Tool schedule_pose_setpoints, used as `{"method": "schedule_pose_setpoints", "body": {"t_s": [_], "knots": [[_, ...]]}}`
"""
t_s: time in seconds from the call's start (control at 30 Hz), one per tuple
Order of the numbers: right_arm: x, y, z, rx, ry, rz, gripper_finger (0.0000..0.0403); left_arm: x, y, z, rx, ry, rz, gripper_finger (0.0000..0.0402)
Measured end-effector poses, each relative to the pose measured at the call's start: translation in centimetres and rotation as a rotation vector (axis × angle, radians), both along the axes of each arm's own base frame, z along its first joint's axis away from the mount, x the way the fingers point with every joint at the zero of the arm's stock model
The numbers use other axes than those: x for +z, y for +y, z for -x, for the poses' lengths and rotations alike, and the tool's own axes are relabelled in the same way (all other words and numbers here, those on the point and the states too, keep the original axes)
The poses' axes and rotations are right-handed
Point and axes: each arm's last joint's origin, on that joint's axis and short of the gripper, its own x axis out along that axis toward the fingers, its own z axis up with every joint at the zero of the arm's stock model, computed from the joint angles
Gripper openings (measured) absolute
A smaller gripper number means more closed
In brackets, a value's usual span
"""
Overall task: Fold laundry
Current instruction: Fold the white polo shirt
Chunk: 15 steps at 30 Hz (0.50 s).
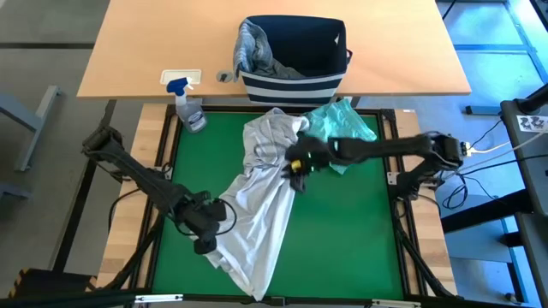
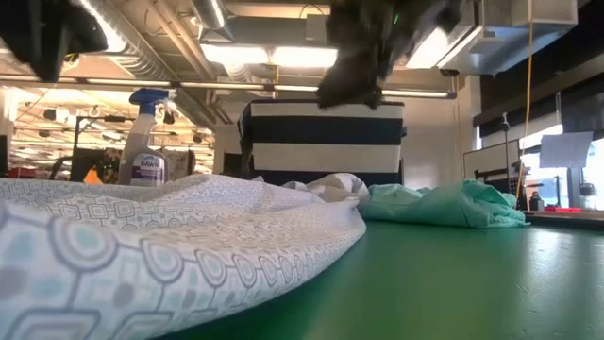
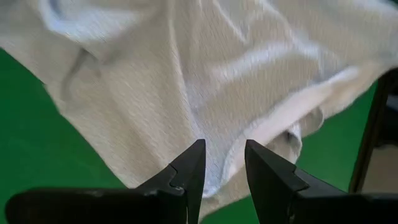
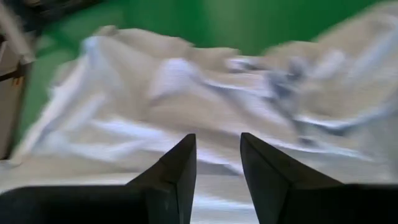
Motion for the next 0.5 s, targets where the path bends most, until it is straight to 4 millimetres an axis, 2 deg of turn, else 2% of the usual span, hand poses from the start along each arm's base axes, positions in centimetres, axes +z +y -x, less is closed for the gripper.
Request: {"method": "schedule_pose_setpoints", "body": {"t_s": [0.13, 0.27, 0.4, 0.5], "knots": [[0.3, 5.5, 0.1, 0.041, -0.009, -0.018, 0.0127, 0.4, 0.0, 0.3, -0.001, -0.031, -0.009, 0.0114], [-0.7, 10.2, 0.5, 0.065, 0.024, 0.01, 0.0127, -0.2, -0.6, 0.2, -0.038, -0.035, -0.013, 0.0144], [-2.1, 13.6, 0.8, 0.096, 0.056, 0.026, 0.0127, -1.5, -1.2, 0.5, -0.084, -0.007, -0.025, 0.0181], [-3.1, 15.1, 0.8, 0.106, 0.069, 0.034, 0.0127, -2.9, -1.7, 0.8, -0.12, 0.003, -0.046, 0.0196]]}}
